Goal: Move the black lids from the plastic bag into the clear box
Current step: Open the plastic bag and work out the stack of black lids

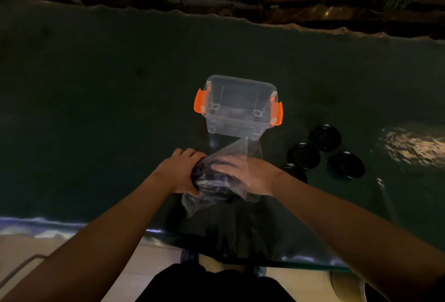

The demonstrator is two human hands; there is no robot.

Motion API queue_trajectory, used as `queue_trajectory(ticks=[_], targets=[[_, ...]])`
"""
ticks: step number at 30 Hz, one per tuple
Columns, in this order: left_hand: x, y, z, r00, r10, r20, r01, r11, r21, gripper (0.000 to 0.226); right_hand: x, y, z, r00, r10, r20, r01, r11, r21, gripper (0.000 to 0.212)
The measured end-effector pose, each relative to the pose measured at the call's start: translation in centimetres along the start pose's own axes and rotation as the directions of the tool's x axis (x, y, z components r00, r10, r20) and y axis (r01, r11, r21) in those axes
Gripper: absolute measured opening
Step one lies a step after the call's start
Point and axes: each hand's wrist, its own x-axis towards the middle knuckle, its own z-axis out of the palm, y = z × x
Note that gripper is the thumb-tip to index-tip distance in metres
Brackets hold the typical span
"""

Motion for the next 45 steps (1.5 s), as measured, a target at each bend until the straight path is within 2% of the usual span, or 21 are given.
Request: queue_trajectory(ticks=[2,6,10,14,17,20,24,26,29,33,36,38,42,45], targets=[[-0.2,-0.2,0.1,1.000,0.021,-0.014,-0.021,1.000,-0.006,0.112,0.5,0.3,-0.5,0.999,-0.005,0.034,0.005,1.000,-0.002,0.071],[-0.4,-0.7,-0.2,0.998,0.005,-0.064,-0.007,1.000,-0.025,0.109,1.0,0.4,-1.0,0.997,0.025,0.076,-0.021,0.998,-0.061,0.074],[-0.6,-0.4,0.1,0.999,0.007,-0.049,-0.007,1.000,0.002,0.119,2.1,-0.3,-0.6,0.993,0.011,0.118,-0.002,0.997,-0.071,0.071],[-0.6,-0.1,0.7,0.998,-0.002,-0.060,-0.002,0.998,-0.058,0.114,2.4,-0.4,-0.2,0.995,-0.059,0.076,0.070,0.987,-0.148,0.076],[-0.5,-0.5,0.7,0.998,0.013,-0.064,-0.020,0.995,-0.099,0.112,2.4,-0.4,-0.1,0.995,-0.019,0.095,0.034,0.988,-0.153,0.082],[-0.5,-1.0,0.7,0.998,0.036,-0.055,-0.044,0.988,-0.146,0.114,2.4,-0.4,-0.3,0.990,0.002,0.141,0.027,0.980,-0.198,0.075],[-0.4,-1.9,0.4,0.998,0.046,-0.053,-0.055,0.981,-0.188,0.111,1.9,-1.0,-0.9,0.996,-0.089,0.001,0.089,0.992,-0.095,0.063],[-0.3,-2.0,0.4,0.997,0.052,-0.053,-0.061,0.981,-0.186,0.109,1.6,-1.0,-0.9,0.988,-0.139,-0.072,0.131,0.986,-0.108,0.057],[-0.2,-2.0,0.5,0.996,0.066,-0.068,-0.077,0.982,-0.174,0.104,1.7,-1.0,-0.8,0.984,-0.133,-0.116,0.113,0.980,-0.162,0.056],[0.0,-2.0,0.0,0.995,0.082,-0.060,-0.091,0.980,-0.176,0.098,2.4,-1.2,-0.7,0.996,-0.093,0.005,0.093,0.984,-0.152,0.064],[0.0,-2.0,-0.1,0.993,0.103,-0.056,-0.111,0.979,-0.169,0.095,2.9,-1.1,-0.8,0.990,-0.132,0.051,0.140,0.961,-0.239,0.065],[-0.1,-2.0,-0.2,0.992,0.111,-0.055,-0.119,0.979,-0.166,0.091,3.1,-1.2,-1.0,0.989,-0.136,0.059,0.146,0.966,-0.212,0.065],[-0.2,-2.1,-0.7,0.993,0.103,-0.064,-0.111,0.984,-0.142,0.091,3.8,-1.5,-1.4,0.991,-0.101,0.091,0.105,0.994,-0.043,0.062],[-0.4,-2.2,-1.1,0.991,0.096,-0.097,-0.106,0.989,-0.103,0.090,4.2,-1.6,-1.7,0.992,-0.098,0.082,0.101,0.994,-0.031,0.062]])
